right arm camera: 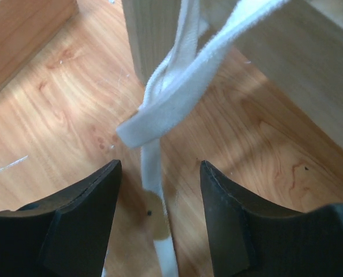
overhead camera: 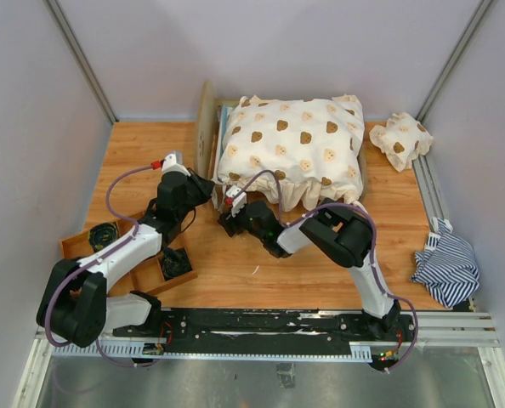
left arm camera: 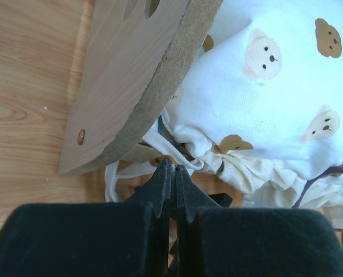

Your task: Set up the pet bed

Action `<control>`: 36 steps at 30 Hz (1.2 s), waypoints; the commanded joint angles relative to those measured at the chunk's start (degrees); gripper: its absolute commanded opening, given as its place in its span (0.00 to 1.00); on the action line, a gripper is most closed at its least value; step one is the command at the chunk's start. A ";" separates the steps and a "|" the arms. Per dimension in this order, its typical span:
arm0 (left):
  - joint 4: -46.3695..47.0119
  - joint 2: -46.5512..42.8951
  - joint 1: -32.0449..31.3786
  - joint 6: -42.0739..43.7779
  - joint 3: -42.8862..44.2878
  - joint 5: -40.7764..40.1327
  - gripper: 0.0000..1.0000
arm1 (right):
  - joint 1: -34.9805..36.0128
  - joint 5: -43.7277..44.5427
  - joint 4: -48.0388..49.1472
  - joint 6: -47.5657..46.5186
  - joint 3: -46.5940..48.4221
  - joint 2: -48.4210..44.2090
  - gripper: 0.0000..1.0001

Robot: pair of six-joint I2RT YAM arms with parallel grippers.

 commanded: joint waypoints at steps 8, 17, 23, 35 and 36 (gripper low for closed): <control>-2.92 -5.54 2.24 6.46 5.25 -4.82 0.00 | 0.51 5.19 4.36 2.00 -0.87 1.52 0.00; -7.23 -8.52 8.42 14.44 13.19 -11.26 0.00 | -0.80 4.95 1.88 7.81 1.56 0.71 0.00; -9.26 -7.10 13.21 16.52 16.75 -14.90 0.00 | -1.35 7.04 0.40 9.59 4.84 0.80 0.00; -10.04 -3.43 20.62 17.12 22.31 -12.12 0.00 | -3.02 12.75 7.81 15.13 -5.60 -0.38 0.00; -9.85 -3.32 20.63 17.02 22.44 -11.70 0.00 | -2.90 11.90 7.75 15.06 -5.62 -0.13 0.00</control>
